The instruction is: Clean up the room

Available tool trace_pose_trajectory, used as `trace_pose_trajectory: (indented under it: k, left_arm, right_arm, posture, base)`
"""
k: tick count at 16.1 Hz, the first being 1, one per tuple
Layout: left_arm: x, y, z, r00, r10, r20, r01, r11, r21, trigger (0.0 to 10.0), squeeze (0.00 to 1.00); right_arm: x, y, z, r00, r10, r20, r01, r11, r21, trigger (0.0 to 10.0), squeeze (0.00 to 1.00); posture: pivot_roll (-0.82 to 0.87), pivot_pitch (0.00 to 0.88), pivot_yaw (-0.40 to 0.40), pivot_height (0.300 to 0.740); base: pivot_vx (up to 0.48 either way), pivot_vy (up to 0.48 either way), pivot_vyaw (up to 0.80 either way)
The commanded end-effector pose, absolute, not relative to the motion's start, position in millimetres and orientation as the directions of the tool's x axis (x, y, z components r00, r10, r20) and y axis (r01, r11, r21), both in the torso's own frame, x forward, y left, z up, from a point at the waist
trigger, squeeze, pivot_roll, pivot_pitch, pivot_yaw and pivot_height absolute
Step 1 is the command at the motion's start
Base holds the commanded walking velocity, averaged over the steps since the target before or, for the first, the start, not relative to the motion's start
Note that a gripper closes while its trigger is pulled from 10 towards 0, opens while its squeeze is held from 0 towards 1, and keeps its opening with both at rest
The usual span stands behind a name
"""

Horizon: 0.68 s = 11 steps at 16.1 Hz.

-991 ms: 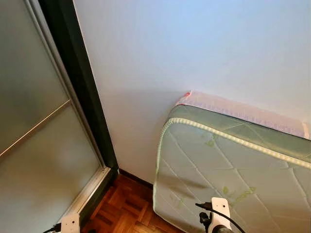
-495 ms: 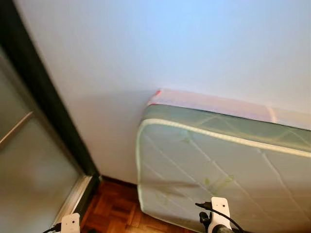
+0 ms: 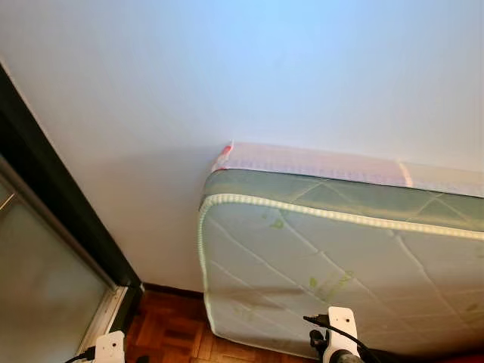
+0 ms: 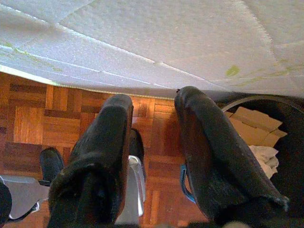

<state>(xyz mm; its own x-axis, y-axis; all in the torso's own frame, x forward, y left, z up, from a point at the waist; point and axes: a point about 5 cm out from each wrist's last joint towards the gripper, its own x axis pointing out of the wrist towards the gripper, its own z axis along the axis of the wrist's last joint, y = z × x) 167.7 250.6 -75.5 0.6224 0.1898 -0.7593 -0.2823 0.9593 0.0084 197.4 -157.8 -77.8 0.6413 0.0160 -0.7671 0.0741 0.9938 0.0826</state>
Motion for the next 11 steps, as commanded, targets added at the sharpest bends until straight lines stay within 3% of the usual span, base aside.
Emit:
trace_pose_trajectory:
  k: [1, 6, 11]
  left_arm:
    - [156, 246, -84, 0.549, 0.164, -0.820, -0.174, 0.982, 0.081, 10.0, 0.00]
    - [148, 242, -88, 0.531, 0.168, -0.831, -0.186, 0.979, 0.079, 10.0, 0.00]
    - [134, 252, -90, 0.510, 0.180, -0.841, -0.204, 0.975, 0.086, 10.0, 0.00]
  right_arm:
    - [164, -159, -91, 0.611, 0.141, -0.779, 0.037, 0.978, 0.207, 10.0, 0.00]
    - [167, -141, -90, 0.627, 0.163, -0.762, 0.009, 0.976, 0.216, 10.0, 0.00]
    - [174, -150, -88, 0.629, 0.138, -0.765, 0.012, 0.982, 0.188, 10.0, 0.00]
  posture:
    - [0.01, 0.005, 0.009, 0.740]
    - [0.02, 0.024, 0.005, 0.740]
    - [0.02, 0.039, 0.000, 0.740]
  base:
    - [0.000, 0.000, -0.74]
    - [0.000, 0.000, -0.74]
    - [0.000, 0.000, -0.74]
